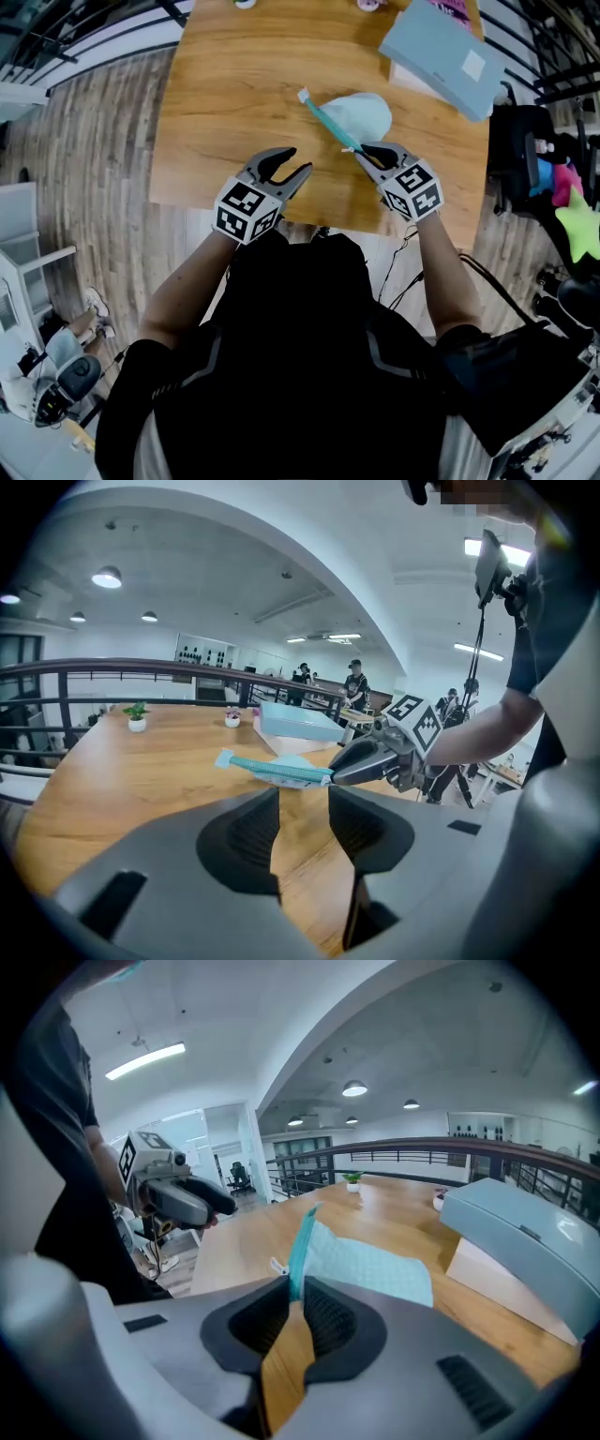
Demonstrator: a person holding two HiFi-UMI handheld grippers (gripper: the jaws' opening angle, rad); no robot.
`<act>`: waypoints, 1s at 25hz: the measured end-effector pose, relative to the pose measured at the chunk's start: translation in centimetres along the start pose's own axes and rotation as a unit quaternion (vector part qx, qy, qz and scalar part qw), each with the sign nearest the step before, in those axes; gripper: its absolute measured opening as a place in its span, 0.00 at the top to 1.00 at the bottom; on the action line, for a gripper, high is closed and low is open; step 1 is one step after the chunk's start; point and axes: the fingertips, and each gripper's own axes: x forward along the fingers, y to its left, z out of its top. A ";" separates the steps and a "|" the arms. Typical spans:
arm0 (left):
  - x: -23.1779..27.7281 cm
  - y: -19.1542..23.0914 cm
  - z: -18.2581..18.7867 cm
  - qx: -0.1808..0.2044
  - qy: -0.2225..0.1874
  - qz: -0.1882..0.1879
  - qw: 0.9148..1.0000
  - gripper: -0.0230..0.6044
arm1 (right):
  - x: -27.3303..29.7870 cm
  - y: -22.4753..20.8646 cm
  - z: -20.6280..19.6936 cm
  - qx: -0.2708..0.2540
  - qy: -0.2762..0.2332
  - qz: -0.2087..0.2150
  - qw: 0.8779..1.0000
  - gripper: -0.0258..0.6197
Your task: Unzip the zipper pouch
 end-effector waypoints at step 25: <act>-2.6 -5.0 9.3 0.174 -0.071 -0.185 0.965 0.68 | -5.9 7.1 12.4 0.080 -0.066 -0.054 0.993 0.88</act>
